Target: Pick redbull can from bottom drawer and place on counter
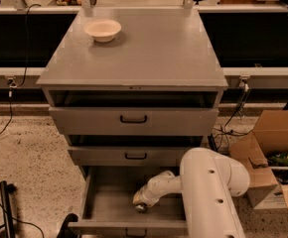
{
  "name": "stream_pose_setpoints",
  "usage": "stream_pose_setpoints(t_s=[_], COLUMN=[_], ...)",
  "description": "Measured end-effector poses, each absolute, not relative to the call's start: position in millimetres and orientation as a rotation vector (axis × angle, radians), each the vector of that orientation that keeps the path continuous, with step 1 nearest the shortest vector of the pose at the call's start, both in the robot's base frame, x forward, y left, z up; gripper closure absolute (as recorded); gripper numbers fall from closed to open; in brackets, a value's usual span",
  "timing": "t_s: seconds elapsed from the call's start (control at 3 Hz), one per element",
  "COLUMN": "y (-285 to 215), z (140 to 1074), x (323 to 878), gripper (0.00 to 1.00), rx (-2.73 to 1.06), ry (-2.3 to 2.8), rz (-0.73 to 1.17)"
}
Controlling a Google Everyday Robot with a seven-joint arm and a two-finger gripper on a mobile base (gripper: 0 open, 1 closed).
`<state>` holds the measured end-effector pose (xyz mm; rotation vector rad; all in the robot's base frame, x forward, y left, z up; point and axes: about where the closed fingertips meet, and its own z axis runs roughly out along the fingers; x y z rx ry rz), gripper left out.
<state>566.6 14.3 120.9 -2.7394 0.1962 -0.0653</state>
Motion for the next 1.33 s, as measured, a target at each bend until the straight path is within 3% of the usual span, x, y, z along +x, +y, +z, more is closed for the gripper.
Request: stream_pose_setpoints(t_s=[0.67, 1.0, 1.33], y=[18.6, 23.0, 24.9], z=[128.3, 152.5, 191.9], x=[564.7, 555.6, 548.6], gripper=[0.86, 1.0, 1.0], rx=[-2.679, -2.523, -2.359], ry=[0.16, 0.219, 0.227], rz=[-0.091, -0.091, -0.125])
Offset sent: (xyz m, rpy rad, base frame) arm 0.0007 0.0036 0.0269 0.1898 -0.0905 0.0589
